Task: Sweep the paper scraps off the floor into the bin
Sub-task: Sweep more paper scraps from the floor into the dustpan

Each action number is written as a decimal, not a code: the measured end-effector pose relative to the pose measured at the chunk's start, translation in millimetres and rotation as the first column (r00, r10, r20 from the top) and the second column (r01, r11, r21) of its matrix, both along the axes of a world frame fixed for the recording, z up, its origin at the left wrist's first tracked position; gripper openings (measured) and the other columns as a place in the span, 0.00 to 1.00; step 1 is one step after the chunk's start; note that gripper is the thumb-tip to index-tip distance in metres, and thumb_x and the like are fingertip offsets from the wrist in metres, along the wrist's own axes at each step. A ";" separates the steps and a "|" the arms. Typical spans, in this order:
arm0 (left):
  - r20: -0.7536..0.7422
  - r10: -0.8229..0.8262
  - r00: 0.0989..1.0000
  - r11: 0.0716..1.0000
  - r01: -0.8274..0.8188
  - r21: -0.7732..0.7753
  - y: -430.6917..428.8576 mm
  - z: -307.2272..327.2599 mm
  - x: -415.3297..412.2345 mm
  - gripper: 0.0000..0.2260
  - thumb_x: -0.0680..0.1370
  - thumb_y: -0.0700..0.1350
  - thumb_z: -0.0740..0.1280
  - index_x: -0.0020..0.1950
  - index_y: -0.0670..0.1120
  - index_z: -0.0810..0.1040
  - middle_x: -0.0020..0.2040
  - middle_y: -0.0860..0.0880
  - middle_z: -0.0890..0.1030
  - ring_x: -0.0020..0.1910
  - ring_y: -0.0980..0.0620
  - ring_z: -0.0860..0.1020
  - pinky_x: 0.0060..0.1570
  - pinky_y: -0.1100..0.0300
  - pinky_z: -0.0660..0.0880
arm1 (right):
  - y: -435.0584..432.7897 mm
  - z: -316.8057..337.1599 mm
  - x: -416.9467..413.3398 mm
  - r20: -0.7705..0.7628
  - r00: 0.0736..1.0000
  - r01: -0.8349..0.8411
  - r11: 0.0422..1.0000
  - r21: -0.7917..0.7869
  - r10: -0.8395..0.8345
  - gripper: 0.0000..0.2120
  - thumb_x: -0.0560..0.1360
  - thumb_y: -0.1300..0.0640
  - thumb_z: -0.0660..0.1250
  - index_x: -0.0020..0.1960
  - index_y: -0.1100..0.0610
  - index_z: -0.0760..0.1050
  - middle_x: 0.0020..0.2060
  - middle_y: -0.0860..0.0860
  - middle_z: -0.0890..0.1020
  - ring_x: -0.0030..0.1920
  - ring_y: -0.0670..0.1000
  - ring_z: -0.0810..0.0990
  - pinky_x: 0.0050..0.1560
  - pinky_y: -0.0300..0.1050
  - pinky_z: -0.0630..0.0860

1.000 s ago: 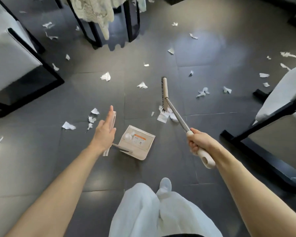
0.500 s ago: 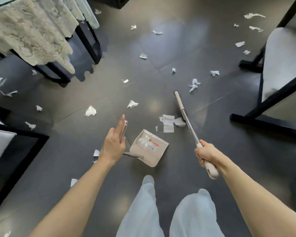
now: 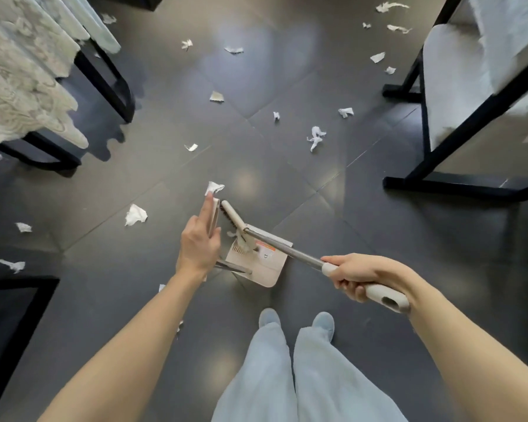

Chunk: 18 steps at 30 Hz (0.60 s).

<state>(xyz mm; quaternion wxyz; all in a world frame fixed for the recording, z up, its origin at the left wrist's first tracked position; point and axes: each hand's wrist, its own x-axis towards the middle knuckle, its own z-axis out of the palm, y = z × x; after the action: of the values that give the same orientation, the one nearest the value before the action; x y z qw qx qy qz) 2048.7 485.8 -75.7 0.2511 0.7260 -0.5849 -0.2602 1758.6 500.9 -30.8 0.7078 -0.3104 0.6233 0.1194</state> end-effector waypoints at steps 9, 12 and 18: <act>-0.061 -0.006 0.998 1.000 0.004 -0.022 -9.8 10.3 0.3 0.36 0.76 0.32 0.62 0.77 0.53 0.51 0.51 0.43 0.75 0.53 0.42 0.73 0.53 0.61 0.65 | -24.2 25.7 -0.8 -0.051 0.999 -0.008 0.983 -0.183 -0.001 0.33 0.75 0.67 0.54 0.76 0.45 0.59 0.22 0.48 0.69 0.20 0.45 0.64 0.21 0.35 0.64; -0.058 0.062 0.996 0.998 -0.062 -0.009 0.4 9.2 3.4 0.36 0.77 0.32 0.63 0.77 0.54 0.51 0.49 0.42 0.74 0.50 0.46 0.73 0.52 0.62 0.64 | -35.7 12.4 -0.3 -0.069 0.997 0.027 0.972 -0.233 -0.045 0.33 0.75 0.67 0.55 0.76 0.45 0.59 0.27 0.52 0.69 0.21 0.46 0.64 0.21 0.35 0.64; -0.011 0.209 0.978 0.978 -0.209 -0.017 53.1 9.0 13.4 0.37 0.76 0.32 0.64 0.76 0.53 0.47 0.46 0.41 0.75 0.44 0.47 0.72 0.48 0.62 0.65 | -35.2 -25.1 7.0 -0.118 0.993 -0.064 0.949 -0.310 0.028 0.34 0.72 0.67 0.56 0.76 0.47 0.60 0.28 0.54 0.71 0.23 0.50 0.67 0.26 0.41 0.68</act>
<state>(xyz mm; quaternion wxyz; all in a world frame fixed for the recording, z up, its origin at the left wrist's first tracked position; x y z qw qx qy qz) 2062.1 538.9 -66.7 0.2861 0.7800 -0.5066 -0.2304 1765.6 465.8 -55.9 0.6106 -0.4260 0.6655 0.0529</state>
